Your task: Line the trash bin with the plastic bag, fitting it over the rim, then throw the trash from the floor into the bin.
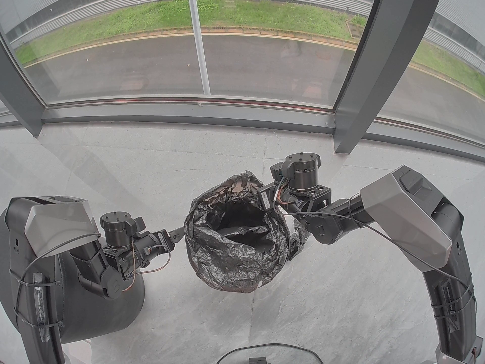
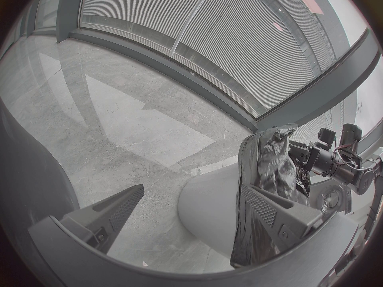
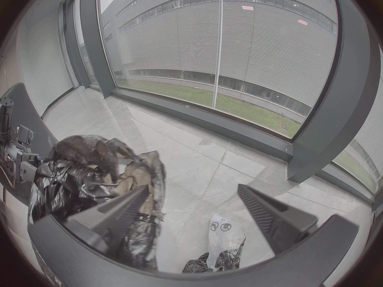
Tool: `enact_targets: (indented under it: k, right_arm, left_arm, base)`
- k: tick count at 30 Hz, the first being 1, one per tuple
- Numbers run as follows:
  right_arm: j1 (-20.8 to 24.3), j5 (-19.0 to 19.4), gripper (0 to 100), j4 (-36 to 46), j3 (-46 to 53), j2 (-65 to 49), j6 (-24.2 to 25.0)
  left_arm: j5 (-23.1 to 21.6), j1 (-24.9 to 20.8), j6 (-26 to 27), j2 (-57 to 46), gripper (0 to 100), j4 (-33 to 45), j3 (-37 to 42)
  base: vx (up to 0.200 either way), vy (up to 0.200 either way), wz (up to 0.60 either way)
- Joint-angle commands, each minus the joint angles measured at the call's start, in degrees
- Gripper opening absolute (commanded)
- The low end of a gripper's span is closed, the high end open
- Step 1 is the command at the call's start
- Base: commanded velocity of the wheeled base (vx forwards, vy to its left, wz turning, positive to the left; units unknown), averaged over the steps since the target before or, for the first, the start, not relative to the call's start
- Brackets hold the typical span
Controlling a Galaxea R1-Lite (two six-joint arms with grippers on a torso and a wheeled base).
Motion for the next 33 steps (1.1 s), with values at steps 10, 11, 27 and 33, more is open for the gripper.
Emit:
enact_targets:
  k: [10, 11, 27, 33]
  right_arm:
    - [1.4, -1.0, 100, -1.9, 1.2, -2.7, 0.4]
    - [1.4, -1.0, 100, -1.9, 1.2, -2.7, 0.4]
    - [5.1, -1.0, 100, 0.8, -0.3, -2.9, 1.7]
    - [2.2, -1.0, 100, 2.5, -8.0, 4.7, 1.7]
  left_arm:
    - [0.1, 0.1, -0.1, -0.6, 100, 0.0, -0.3]
    - [0.1, 0.1, -0.1, -0.6, 100, 0.0, -0.3]
    - [0.1, 0.2, -0.1, -0.8, 100, 0.0, -0.7]
    - [0.1, 0.0, -0.1, -0.8, 100, 0.0, -0.7]
  base:
    - [0.000, 0.000, 0.00]
    - [0.000, 0.000, 0.00]
    - [0.000, 0.000, 0.00]
    - [0.000, 0.000, 0.00]
